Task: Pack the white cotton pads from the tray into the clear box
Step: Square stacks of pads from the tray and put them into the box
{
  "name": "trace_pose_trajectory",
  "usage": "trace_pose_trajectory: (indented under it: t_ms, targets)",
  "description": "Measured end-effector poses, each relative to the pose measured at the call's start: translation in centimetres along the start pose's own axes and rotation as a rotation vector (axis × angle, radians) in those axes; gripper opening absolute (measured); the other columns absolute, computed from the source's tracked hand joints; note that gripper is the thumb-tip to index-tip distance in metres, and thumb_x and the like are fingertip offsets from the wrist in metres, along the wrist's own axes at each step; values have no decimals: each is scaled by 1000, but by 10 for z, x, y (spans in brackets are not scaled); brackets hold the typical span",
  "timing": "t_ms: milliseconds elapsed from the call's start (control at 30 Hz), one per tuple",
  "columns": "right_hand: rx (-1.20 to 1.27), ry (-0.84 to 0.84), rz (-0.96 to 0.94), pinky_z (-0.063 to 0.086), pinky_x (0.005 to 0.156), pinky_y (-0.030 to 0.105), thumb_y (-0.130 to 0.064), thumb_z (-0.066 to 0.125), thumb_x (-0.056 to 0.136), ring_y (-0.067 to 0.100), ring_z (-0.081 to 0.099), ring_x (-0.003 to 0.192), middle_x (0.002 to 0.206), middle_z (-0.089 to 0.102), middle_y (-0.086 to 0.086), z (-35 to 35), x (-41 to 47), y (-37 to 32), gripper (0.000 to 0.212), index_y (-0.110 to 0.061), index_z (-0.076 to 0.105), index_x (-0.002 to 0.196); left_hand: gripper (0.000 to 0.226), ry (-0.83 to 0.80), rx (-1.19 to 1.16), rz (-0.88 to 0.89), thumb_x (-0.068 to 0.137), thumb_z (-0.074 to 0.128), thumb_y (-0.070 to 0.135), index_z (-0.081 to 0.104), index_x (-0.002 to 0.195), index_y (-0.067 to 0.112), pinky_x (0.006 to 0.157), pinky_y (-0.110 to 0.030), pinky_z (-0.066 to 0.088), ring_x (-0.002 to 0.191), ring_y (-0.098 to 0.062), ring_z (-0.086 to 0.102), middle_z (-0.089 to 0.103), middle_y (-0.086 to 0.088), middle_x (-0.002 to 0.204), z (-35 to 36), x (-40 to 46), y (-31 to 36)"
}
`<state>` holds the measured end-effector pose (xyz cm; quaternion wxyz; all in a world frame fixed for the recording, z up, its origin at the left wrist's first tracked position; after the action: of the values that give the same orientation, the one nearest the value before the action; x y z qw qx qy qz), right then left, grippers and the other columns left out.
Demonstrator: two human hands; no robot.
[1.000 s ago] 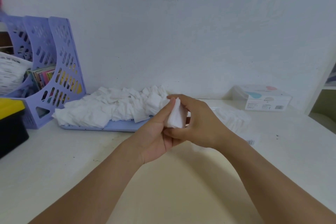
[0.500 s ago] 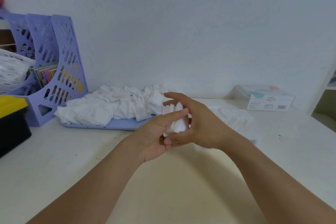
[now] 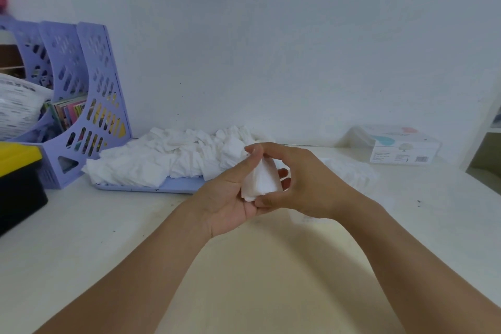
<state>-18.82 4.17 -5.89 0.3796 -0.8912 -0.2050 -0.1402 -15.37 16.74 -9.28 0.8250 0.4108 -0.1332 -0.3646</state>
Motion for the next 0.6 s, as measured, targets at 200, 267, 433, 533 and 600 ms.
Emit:
trace_pose_trajectory:
  t_ms: [200,267,433,533,600]
  targets:
    - [-64,-20,35,47,99,19,-33,96,64,-4,57,117,129,60,-23,10,0,-2,102,-33,42,150,56,57,197,15,85,63,41,60,134,12,71,-24,59,102,-10,72,72,2,119,8,-4,-5]
    - [-87,-16,35,47,102,23,-29,94,67,-1,59,116,123,63,-22,13,1,-2,101,-32,40,152,67,83,229,15,79,63,51,57,138,20,92,-30,55,118,-13,66,69,3,130,7,-3,-6]
    - [-113,9,10,48,81,15,-29,91,70,0,62,102,113,68,-16,9,1,-2,90,-31,45,147,84,177,170,16,70,59,70,60,136,19,98,-36,54,117,-20,67,71,-3,127,3,2,-4]
    - [-109,32,7,49,80,16,-27,89,71,0,63,99,110,68,-16,8,2,-1,89,-32,45,148,86,156,86,30,72,58,71,61,135,14,94,-35,57,118,-20,67,70,-6,129,9,0,-3]
    - [-110,12,6,51,86,18,-29,89,71,-1,63,104,116,67,-17,10,2,-1,92,-34,42,149,81,159,117,60,75,77,61,57,139,16,85,-32,60,113,-17,69,70,-4,128,7,0,-4]
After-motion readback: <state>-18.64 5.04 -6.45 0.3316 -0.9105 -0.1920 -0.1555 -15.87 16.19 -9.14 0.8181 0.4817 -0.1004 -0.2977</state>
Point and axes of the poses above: each hand's wrist, its own x-axis towards the middle knuckle, its own z-axis out of the palm, y = z × x, the point moved 4 cm from there along x, towards the middle knuckle
